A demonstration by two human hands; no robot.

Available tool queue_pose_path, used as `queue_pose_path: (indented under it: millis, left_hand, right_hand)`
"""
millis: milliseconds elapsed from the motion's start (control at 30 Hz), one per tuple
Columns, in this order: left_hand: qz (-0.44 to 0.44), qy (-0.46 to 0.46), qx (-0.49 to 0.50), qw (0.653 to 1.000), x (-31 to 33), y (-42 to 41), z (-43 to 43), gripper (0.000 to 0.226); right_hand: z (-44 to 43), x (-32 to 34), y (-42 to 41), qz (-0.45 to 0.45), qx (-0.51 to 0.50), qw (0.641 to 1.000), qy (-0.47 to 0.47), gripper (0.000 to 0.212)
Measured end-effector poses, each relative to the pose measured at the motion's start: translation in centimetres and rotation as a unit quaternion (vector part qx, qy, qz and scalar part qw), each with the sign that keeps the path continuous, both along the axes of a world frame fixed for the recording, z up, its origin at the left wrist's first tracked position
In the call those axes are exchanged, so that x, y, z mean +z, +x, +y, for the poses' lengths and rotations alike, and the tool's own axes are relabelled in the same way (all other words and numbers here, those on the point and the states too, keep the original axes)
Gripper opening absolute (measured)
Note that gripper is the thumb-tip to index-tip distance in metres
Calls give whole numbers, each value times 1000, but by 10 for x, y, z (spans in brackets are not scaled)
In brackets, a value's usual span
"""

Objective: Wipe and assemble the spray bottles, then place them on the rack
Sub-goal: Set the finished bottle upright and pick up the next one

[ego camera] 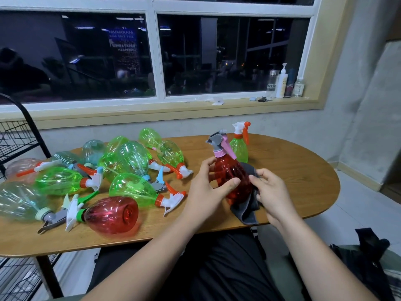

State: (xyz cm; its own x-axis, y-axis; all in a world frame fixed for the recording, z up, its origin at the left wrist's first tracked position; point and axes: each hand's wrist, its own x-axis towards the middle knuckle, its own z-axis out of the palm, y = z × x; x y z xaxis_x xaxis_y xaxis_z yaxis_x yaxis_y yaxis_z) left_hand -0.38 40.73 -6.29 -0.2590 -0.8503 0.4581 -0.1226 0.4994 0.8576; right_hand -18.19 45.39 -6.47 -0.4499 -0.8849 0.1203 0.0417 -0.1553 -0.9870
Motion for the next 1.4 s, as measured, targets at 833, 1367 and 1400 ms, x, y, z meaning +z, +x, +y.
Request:
queue_pose_path:
  millis: [833,1367,1400]
  left_hand:
    - [26,-83,65,994,27,6,-18,70]
    - [-157,-60,111,979,-11,-9,-94,82]
    - [-169,-64,109,977,-10,-11,-97,83]
  right_hand:
    - [17,6,28,-297,220,929,-28,47]
    - [7,-34,35,460,29,887,-33,29]
    - [7,-35,34,472,38,880,-35,30]
